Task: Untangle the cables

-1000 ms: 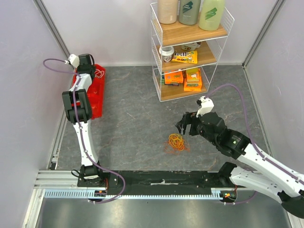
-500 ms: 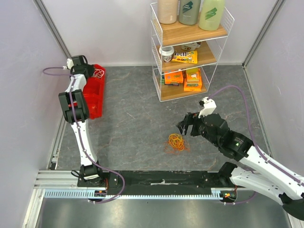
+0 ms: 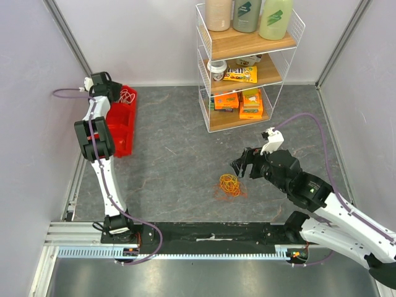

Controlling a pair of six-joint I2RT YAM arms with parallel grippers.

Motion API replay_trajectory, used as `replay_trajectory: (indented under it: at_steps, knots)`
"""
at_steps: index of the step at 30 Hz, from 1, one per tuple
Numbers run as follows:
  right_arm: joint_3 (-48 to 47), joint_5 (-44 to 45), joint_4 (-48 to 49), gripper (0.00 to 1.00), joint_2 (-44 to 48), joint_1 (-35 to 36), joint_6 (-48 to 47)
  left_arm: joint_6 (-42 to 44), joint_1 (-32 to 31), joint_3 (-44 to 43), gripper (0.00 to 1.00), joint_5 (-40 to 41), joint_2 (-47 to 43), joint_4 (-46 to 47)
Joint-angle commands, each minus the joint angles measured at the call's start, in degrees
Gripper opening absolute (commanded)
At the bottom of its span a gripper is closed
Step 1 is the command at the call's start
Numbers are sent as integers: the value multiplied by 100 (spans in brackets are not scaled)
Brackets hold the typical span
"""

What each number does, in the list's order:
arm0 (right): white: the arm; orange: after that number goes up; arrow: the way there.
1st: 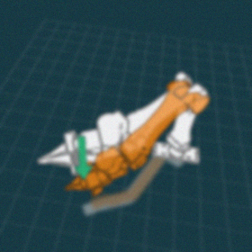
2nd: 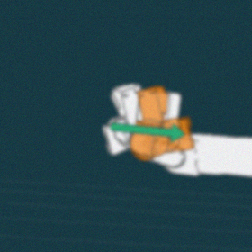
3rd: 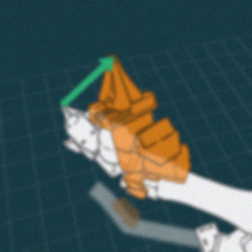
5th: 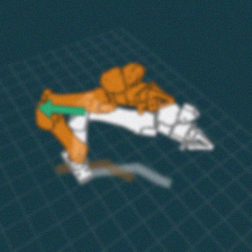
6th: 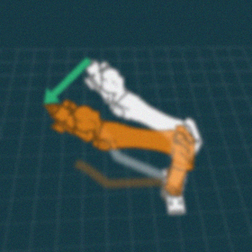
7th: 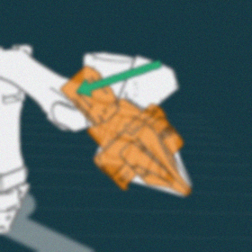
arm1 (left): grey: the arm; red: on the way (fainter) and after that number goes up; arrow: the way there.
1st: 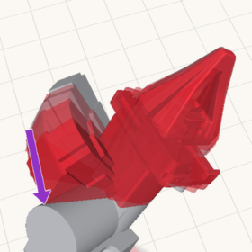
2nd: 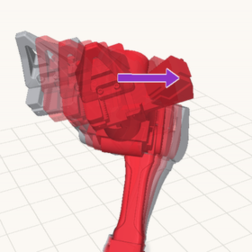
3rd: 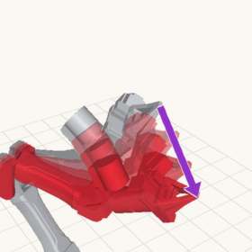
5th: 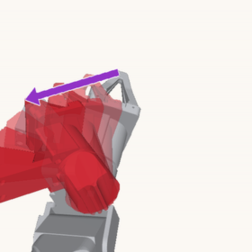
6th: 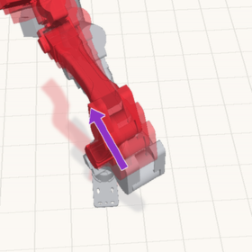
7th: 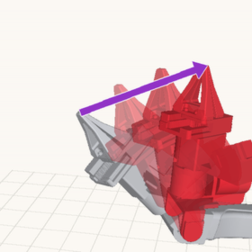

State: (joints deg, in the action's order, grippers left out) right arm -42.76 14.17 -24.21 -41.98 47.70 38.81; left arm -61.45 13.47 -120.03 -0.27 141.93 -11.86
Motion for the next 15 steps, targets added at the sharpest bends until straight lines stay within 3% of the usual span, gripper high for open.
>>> replay_trajectory:
  at_steps: [1, 8, 15]
  knots:
    - [40, -108, 135, 91, 146, -33, 92, 449, 24, 49, 62, 378, -789, -273]
    - [31, -205, -92, 91, 207, -33, 74, 722, 15, 32, 70, 555, -1272, -791]
    - [49, -257, -444, 91, 400, -33, 4, 1003, -29, 408, 69, 538, -1983, -1354]
